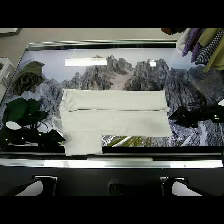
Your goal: Fold the clothes and pants, and hang the long-sleeved shirts on hangers.
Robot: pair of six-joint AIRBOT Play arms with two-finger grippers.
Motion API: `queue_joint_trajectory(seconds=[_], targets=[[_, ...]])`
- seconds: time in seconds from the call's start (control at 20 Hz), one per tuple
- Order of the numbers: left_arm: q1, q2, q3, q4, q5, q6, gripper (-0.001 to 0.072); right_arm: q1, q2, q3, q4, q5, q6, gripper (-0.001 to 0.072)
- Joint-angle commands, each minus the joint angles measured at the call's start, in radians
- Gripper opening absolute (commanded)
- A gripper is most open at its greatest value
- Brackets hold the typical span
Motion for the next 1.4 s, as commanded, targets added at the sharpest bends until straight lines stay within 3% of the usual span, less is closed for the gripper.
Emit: queue_joint_trajectory(seconds=[0.0, 0.2, 0.3, 0.4, 0.45, 0.7, 1.35], targets=[[-0.045, 0.013, -0.061, -0.032, 0.039, 0.028, 0.0468, -0.002, 0.034, -0.033, 0.031, -0.011, -0.011, 0.0416], [-0.123, 0.013, -0.061, -0.045, 0.045, 0.027, 0.044, -0.002, 0.035, -0.033, 0.096, -0.01, -0.011, 0.0417], [-0.14, 0.013, -0.061, -0.044, 0.021, 0.028, 0.0289, -0.002, 0.035, -0.032, 0.126, -0.014, -0.011, 0.042], [-0.134, 0.013, -0.061, -0.044, -0.007, 0.031, 0.0049, -0.009, 0.035, -0.032, 0.099, -0.016, -0.012, 0.0438], [-0.128, 0.013, -0.061, -0.044, -0.018, 0.031, 0.002, -0.02, 0.035, -0.032, 0.074, -0.02, -0.011, 0.044], [-0.113, 0.015, -0.061, -0.046, -0.039, 0.04, 0.0019, -0.159, 0.006, -0.056, 0.035, -0.028, -0.005, 0.0449], [-0.113, 0.015, -0.061, -0.046, -0.038, 0.038, 0.0019, -0.158, -0.148, -0.209, 0.046, -0.085, -0.071, 0.0447]])
